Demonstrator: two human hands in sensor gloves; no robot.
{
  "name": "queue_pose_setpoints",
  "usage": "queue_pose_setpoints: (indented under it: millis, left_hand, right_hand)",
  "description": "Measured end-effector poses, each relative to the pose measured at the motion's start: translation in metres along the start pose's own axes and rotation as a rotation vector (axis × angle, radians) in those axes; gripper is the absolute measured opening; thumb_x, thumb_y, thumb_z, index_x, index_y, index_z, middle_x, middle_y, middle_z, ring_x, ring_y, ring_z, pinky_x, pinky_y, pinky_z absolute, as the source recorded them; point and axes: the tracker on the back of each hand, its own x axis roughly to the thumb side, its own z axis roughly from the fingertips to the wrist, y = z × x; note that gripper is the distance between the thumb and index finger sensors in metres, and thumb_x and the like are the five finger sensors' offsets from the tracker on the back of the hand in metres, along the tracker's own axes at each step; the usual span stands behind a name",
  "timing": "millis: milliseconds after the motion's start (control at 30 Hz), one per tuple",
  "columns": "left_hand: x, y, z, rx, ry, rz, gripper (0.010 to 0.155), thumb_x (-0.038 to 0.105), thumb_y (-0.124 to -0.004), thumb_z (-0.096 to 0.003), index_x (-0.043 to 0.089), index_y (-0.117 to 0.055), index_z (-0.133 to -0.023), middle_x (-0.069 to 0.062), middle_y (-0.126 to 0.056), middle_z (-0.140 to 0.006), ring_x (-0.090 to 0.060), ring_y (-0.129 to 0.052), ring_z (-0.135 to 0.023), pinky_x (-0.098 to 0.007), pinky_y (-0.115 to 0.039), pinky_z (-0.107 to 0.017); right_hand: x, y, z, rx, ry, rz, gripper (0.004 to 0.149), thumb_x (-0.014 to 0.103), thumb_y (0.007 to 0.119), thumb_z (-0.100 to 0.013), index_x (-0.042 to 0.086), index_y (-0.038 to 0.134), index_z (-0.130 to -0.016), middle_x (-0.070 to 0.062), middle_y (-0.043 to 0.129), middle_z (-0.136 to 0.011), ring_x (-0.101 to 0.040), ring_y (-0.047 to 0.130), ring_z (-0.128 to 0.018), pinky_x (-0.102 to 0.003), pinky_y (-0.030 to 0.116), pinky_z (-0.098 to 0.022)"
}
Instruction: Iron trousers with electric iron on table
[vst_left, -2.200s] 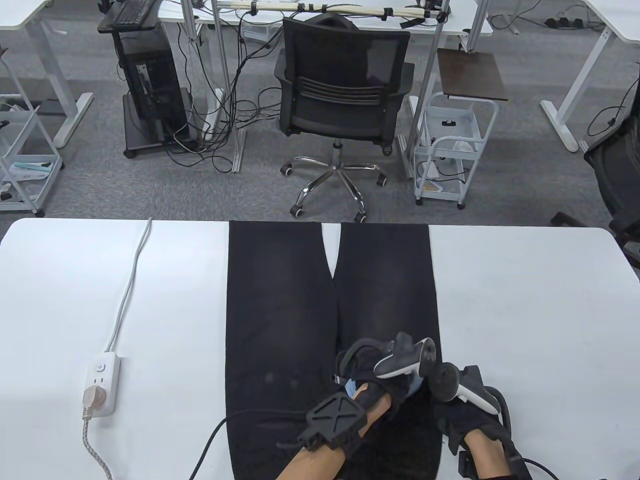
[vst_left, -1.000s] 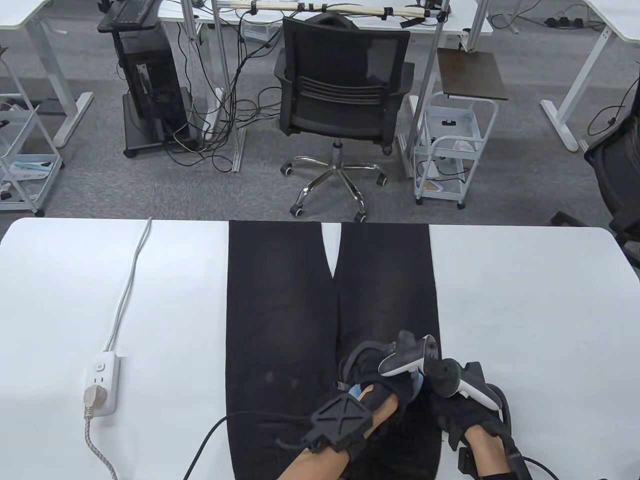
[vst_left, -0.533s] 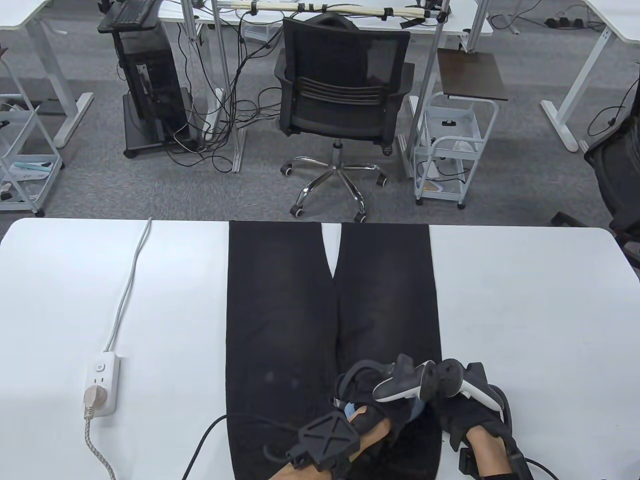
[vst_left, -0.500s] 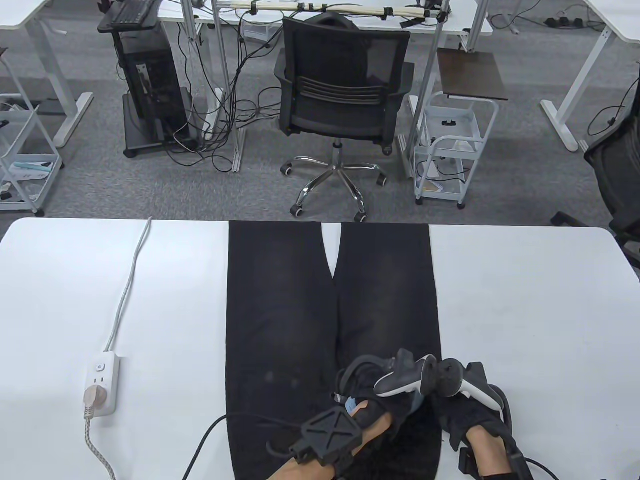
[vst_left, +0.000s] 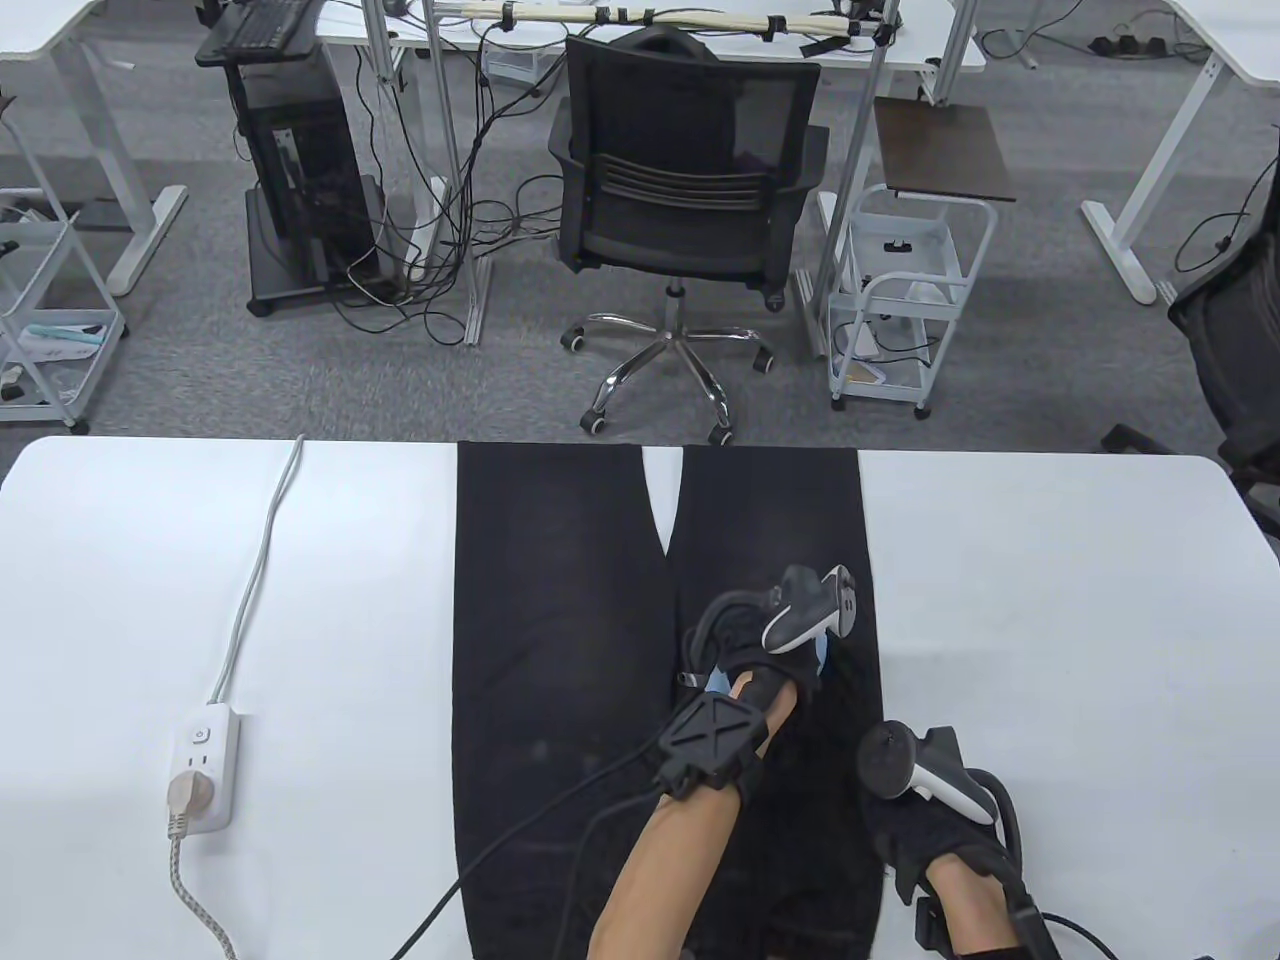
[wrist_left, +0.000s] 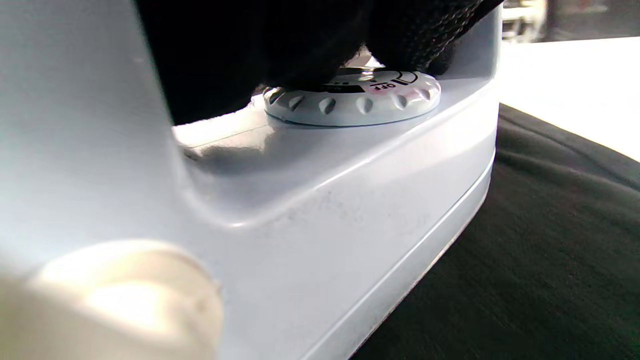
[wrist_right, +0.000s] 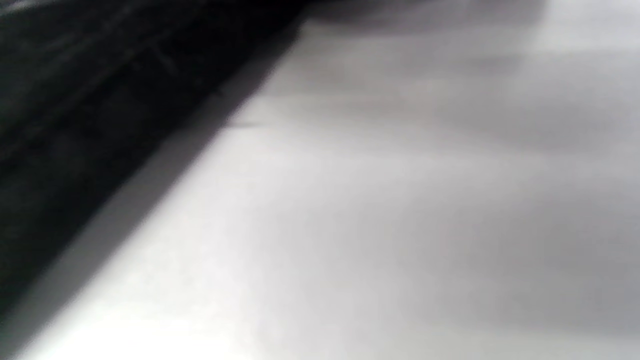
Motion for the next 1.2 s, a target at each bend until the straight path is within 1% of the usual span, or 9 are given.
queue_pose_setpoints:
  millis: [200, 333, 533, 733, 800, 933, 967, 1100, 1200]
  left_hand:
    - [-0.005, -0.001, -0.005, -0.032, -0.001, 0.039, 0.040, 0.040, -0.076, -0.0548, 0.010, -0.073, -0.081, 0.003, -0.094, -0.041, -0.015, -0.099, -0.030, -0.047, -0.087, -0.044]
    - [-0.002, -0.006, 0.008, -0.050, -0.015, 0.044, 0.039, 0.038, -0.076, -0.0542, 0.009, -0.073, -0.080, 0.002, -0.094, -0.040, -0.016, -0.099, -0.030, -0.048, -0.087, -0.043]
    - [0.006, -0.016, 0.049, -0.097, -0.117, 0.036, 0.039, 0.038, -0.077, -0.0544, 0.008, -0.073, -0.080, 0.001, -0.094, -0.040, -0.016, -0.099, -0.030, -0.048, -0.088, -0.042]
    - [0.020, -0.030, 0.106, -0.088, -0.237, -0.052, 0.039, 0.038, -0.077, -0.0545, 0.008, -0.073, -0.080, 0.001, -0.094, -0.040, -0.016, -0.099, -0.029, -0.048, -0.088, -0.042]
    - [0.019, -0.033, 0.133, -0.094, -0.274, -0.040, 0.039, 0.037, -0.077, -0.0546, 0.008, -0.073, -0.080, 0.001, -0.094, -0.040, -0.016, -0.099, -0.029, -0.048, -0.088, -0.041]
    - [0.014, -0.043, 0.158, -0.128, -0.358, -0.002, 0.040, 0.037, -0.077, -0.0547, 0.006, -0.074, -0.080, 0.000, -0.094, -0.039, -0.016, -0.100, -0.028, -0.049, -0.088, -0.041]
    - [0.012, -0.044, 0.164, -0.095, -0.362, -0.029, 0.040, 0.037, -0.077, -0.0547, 0.007, -0.074, -0.080, 0.001, -0.094, -0.039, -0.016, -0.100, -0.028, -0.048, -0.088, -0.041]
    - [0.012, -0.044, 0.160, -0.067, -0.356, -0.029, 0.040, 0.038, -0.077, -0.0549, 0.007, -0.074, -0.080, 0.001, -0.095, -0.039, -0.016, -0.100, -0.028, -0.048, -0.088, -0.041]
    - [0.013, -0.039, 0.147, -0.034, -0.329, -0.034, 0.040, 0.039, -0.077, -0.0547, 0.008, -0.074, -0.080, 0.001, -0.095, -0.039, -0.016, -0.100, -0.028, -0.048, -0.088, -0.041]
  right_hand:
    - [0.001, 0.000, 0.000, 0.005, 0.001, 0.003, 0.067, 0.030, 0.049, -0.060, 0.010, 0.010, -0.110, -0.025, 0.005, -0.112, -0.055, 0.015, -0.100, -0.077, 0.034, -0.064]
    - [0.001, 0.000, 0.000, 0.008, 0.004, 0.004, 0.067, 0.030, 0.049, -0.060, 0.010, 0.010, -0.110, -0.025, 0.005, -0.112, -0.055, 0.015, -0.100, -0.077, 0.034, -0.064]
    - [0.001, 0.000, 0.000, 0.008, 0.004, -0.006, 0.067, 0.031, 0.049, -0.060, 0.010, 0.010, -0.110, -0.025, 0.004, -0.112, -0.055, 0.014, -0.099, -0.077, 0.033, -0.064]
    - [-0.002, 0.000, -0.001, 0.007, -0.004, -0.029, 0.066, 0.031, 0.049, -0.059, 0.013, 0.010, -0.109, -0.023, 0.003, -0.112, -0.053, 0.012, -0.100, -0.077, 0.032, -0.064]
    - [-0.002, 0.000, -0.001, 0.006, -0.005, -0.028, 0.066, 0.032, 0.048, -0.059, 0.013, 0.010, -0.109, -0.023, 0.003, -0.112, -0.053, 0.012, -0.100, -0.077, 0.031, -0.064]
    - [-0.001, 0.000, -0.001, 0.008, -0.003, -0.025, 0.068, 0.031, 0.049, -0.058, 0.012, 0.009, -0.110, -0.023, 0.003, -0.112, -0.054, 0.012, -0.099, -0.077, 0.031, -0.064]
    - [-0.001, 0.000, -0.001, 0.009, -0.002, -0.025, 0.067, 0.031, 0.049, -0.058, 0.012, 0.009, -0.110, -0.023, 0.003, -0.112, -0.054, 0.012, -0.099, -0.077, 0.031, -0.064]
    - [-0.002, 0.000, -0.001, 0.008, -0.003, -0.028, 0.067, 0.031, 0.048, -0.058, 0.012, 0.009, -0.110, -0.023, 0.003, -0.112, -0.054, 0.011, -0.099, -0.077, 0.031, -0.064]
    - [-0.002, 0.000, -0.001, 0.006, -0.002, -0.027, 0.067, 0.031, 0.048, -0.058, 0.013, 0.009, -0.109, -0.023, 0.002, -0.112, -0.053, 0.011, -0.099, -0.077, 0.031, -0.064]
